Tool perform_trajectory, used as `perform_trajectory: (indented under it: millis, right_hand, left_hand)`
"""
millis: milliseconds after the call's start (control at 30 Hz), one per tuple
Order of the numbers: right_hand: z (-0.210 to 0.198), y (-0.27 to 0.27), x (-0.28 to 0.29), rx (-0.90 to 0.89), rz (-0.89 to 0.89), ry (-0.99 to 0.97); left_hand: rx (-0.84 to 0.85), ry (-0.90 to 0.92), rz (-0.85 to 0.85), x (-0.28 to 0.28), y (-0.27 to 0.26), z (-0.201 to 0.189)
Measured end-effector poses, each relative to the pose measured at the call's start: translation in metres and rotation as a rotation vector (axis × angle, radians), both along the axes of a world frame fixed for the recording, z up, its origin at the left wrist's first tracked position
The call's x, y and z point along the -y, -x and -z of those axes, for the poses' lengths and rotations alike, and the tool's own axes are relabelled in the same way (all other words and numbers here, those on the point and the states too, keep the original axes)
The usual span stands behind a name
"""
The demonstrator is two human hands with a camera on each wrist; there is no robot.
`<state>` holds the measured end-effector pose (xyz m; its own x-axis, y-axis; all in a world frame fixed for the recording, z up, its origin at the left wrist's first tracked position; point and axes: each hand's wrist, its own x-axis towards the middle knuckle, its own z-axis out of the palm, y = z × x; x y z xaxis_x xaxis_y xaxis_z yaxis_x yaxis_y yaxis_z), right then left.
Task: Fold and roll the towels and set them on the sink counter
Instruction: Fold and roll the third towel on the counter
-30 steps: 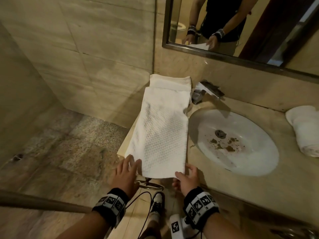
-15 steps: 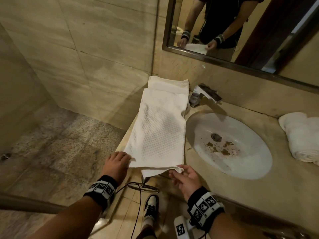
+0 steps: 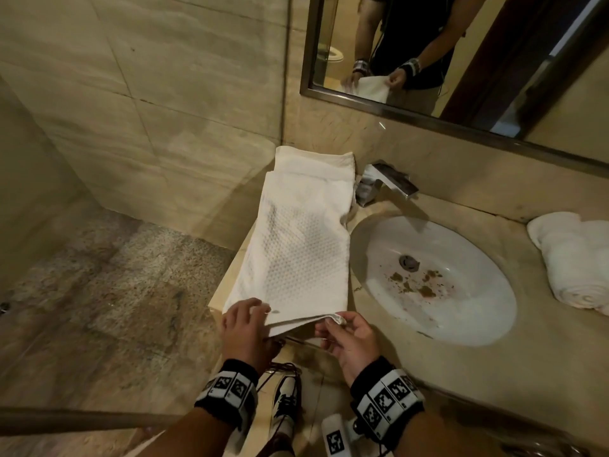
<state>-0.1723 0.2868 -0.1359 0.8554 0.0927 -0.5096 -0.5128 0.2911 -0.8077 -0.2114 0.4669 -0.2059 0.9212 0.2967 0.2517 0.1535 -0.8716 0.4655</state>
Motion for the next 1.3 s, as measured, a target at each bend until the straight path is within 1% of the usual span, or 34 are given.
perform_trajectory:
  millis: [100,167,300,433,533,600,700,767,833,900,933,967,1033,1067,1133,1200,1267,1300]
  right_hand:
    - [-0.006,0.001,-0.001,0.032,-0.002,-0.064]
    - [-0.010,0.002,-0.003,0.060,-0.006,-0.089]
    - [-0.017,0.001,-0.004,0.089,-0.010,-0.160]
    - [-0.020,0.003,-0.003,0.111,-0.010,-0.188]
    - [-0.019,0.003,-0.001,0.140,-0.002,-0.187]
    - [-0.017,0.001,0.002,0.146,0.009,-0.194]
    - [-0.013,0.000,0.008,0.133,0.021,-0.167]
    - [-0.006,-0.001,0.014,0.122,0.046,-0.139]
    - [-0.001,-0.001,0.019,0.107,0.063,-0.117]
    - [0.002,0.000,0.023,0.099,0.050,-0.086]
    - [0.004,0.001,0.025,0.091,0.032,-0.044]
    - [0.006,0.003,0.027,0.092,-0.010,0.040]
    - [0.018,0.007,0.031,0.139,-0.128,0.321]
    - [0.023,0.010,0.033,0.197,-0.199,0.479]
    - [0.030,0.014,0.040,0.364,-0.375,0.772]
    - [0.031,0.021,0.046,0.544,-0.612,1.023]
    - [0.032,0.025,0.051,0.712,-0.796,1.173]
    - [0.034,0.025,0.054,0.779,-0.854,1.203]
  left_hand:
    - [-0.082,-0.006,-0.107,-0.012,-0.006,-0.010]
    - [-0.065,0.023,-0.150,-0.022,-0.010,-0.016]
    - [0.095,-0.023,-0.133,-0.047,-0.013,-0.018]
    - [0.169,-0.080,-0.125,-0.063,-0.010,-0.024]
    - [0.342,-0.086,-0.102,-0.073,-0.011,-0.036]
    - [0.407,-0.083,-0.060,-0.081,-0.015,-0.038]
    - [0.328,-0.111,-0.043,-0.090,-0.014,-0.025]
    - [0.322,-0.094,-0.022,-0.092,-0.009,-0.019]
    - [0.331,-0.066,0.031,-0.094,-0.004,-0.020]
    - [0.282,-0.041,0.101,-0.095,0.000,-0.020]
    - [0.242,-0.026,0.129,-0.095,0.002,-0.018]
    - [0.197,-0.010,0.153,-0.096,0.003,-0.013]
    - [0.069,0.024,0.202,-0.099,0.009,-0.003]
    - [0.015,0.016,0.233,-0.101,0.014,0.003]
    - [-0.039,-0.018,0.265,-0.104,0.026,0.010]
    - [-0.066,-0.034,0.253,-0.105,0.038,0.013]
    - [-0.088,-0.044,0.245,-0.105,0.043,0.015]
    - [-0.084,-0.029,0.256,-0.106,0.042,0.016]
